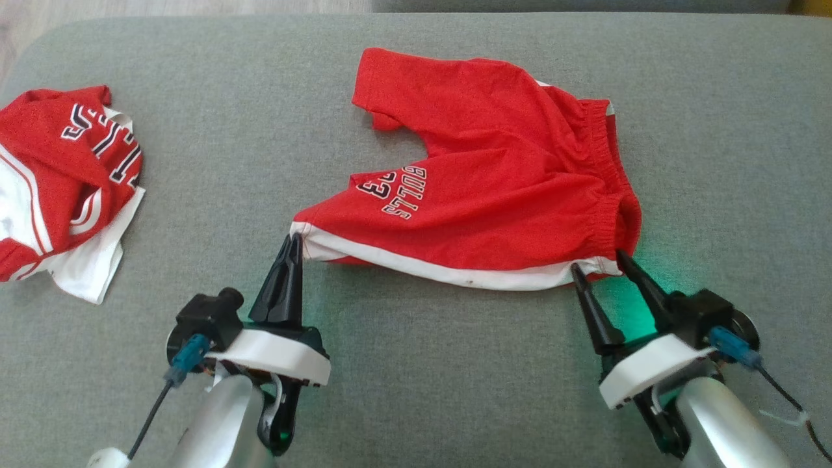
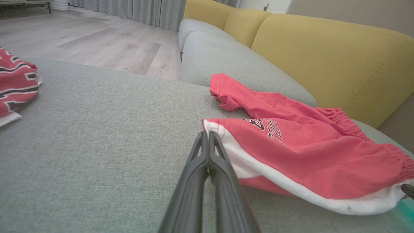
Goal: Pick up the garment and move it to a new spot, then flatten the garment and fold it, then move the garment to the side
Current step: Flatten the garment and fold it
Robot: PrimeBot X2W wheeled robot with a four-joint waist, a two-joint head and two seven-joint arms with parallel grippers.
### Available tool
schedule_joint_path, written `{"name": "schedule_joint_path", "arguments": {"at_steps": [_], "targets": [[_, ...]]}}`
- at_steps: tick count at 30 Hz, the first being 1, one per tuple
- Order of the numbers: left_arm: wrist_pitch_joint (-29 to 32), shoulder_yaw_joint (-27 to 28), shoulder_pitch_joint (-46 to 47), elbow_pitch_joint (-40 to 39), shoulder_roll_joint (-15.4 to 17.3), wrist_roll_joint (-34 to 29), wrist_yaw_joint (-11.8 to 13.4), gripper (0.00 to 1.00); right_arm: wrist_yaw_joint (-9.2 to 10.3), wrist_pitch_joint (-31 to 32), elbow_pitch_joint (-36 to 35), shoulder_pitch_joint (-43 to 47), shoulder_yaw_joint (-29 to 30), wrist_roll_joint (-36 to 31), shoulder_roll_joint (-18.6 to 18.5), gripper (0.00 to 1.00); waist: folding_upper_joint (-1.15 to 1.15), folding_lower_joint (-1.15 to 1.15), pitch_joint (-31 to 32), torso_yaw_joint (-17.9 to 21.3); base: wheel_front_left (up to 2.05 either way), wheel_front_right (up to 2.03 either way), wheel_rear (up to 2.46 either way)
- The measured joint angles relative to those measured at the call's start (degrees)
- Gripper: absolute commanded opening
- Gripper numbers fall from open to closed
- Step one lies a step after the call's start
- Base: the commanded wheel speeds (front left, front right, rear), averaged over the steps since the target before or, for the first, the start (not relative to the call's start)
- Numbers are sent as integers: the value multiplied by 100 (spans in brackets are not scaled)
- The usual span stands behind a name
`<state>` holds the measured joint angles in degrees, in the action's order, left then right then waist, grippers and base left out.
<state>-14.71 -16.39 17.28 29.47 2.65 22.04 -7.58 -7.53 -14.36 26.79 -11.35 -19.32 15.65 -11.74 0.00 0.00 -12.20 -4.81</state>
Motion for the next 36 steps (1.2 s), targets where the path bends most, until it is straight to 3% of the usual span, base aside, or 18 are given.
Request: {"name": "schedule_joint_path", "arguments": {"at_steps": [3, 4, 5, 6, 10, 17, 25, 31, 36], "targets": [[0, -10, 0, 5, -2, 0, 0, 0, 0, 0, 193, -171, -222, 0, -26, 96, 0, 0, 12, -2, 0, 0, 0], [0, -12, 0, 8, -3, 0, 0, 0, 0, -1, 278, -221, -309, 0, -43, 71, 0, 0, 15, -5, 0, 0, 0], [0, -16, -1, 14, -4, 0, 0, 0, 0, -1, 356, -256, -390, 0, -65, 31, 0, 0, 19, -9, 0, 0, 0], [0, -16, -1, 16, -5, 0, 0, 0, 0, -1, 421, -284, -459, 1, -87, 0, 0, 0, 20, -12, 0, 0, 0], [0, -14, -13, 20, -8, 2, 1, 0, 0, 0, 417, -343, -517, 144, -126, 0, 0, 0, 88, -25, 0, 0, 0], [0, 174, -144, -321, 100, -97, 0, 0, 0, 0, -268, -338, -531, 590, -178, 0, 0, 0, 549, 21, 0, 0, 0], [0, 382, 453, -1267, 916, -235, 0, 0, 0, 42, -1362, -706, -443, 1738, -616, 0, 0, -1, 1244, 126, 0, 0, 0], [240, 521, 1558, -2052, 1327, -464, 0, 0, 0, 726, -2385, -1629, 16, 2292, -1104, 0, 0, -1, 1396, 213, 0, 0, 0], [934, 476, 2156, -2059, 1448, -554, 2, 0, 0, 1395, -2508, -1880, 236, 2486, -1207, 0, 0, 0, 1196, 196, 0, 0, 0]]}}
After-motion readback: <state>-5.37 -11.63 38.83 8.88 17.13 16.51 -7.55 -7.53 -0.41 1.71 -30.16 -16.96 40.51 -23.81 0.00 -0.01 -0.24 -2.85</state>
